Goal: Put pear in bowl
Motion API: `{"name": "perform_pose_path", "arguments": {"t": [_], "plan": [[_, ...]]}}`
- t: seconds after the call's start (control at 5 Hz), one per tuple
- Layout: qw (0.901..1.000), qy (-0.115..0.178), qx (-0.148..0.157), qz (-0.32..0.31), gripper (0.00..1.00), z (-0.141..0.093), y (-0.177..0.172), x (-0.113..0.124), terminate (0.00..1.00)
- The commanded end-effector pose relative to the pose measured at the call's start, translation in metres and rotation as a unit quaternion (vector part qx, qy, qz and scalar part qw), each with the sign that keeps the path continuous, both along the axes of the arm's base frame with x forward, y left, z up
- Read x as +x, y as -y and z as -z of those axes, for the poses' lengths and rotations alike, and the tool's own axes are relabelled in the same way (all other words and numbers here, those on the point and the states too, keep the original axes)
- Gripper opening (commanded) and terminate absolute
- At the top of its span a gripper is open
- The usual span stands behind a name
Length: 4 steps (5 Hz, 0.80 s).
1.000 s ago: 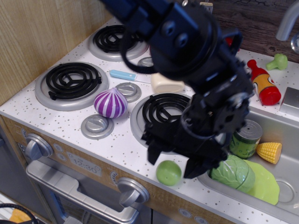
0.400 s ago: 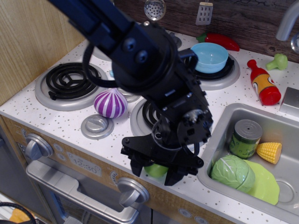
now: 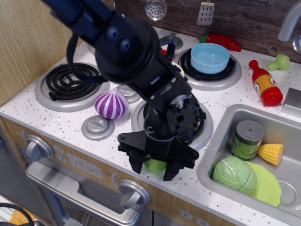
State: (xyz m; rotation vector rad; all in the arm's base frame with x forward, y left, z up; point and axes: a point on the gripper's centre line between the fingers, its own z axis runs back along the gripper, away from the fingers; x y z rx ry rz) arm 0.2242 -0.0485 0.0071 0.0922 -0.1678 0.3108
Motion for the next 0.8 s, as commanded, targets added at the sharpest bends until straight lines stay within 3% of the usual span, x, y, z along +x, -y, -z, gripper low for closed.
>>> {"name": "perform_pose_path", "arguments": {"t": [0.0,0.4,0.6], "plan": [[0.9993,0.008,0.035,-0.011,0.0,-0.048,-0.002,0.018,0.0],[0.9963,0.02,0.082,0.009,0.0,-0.104,-0.025,0.064,0.0],[0.9961,0.027,0.081,0.023,0.0,-0.11,-0.039,0.104,0.0]]}}
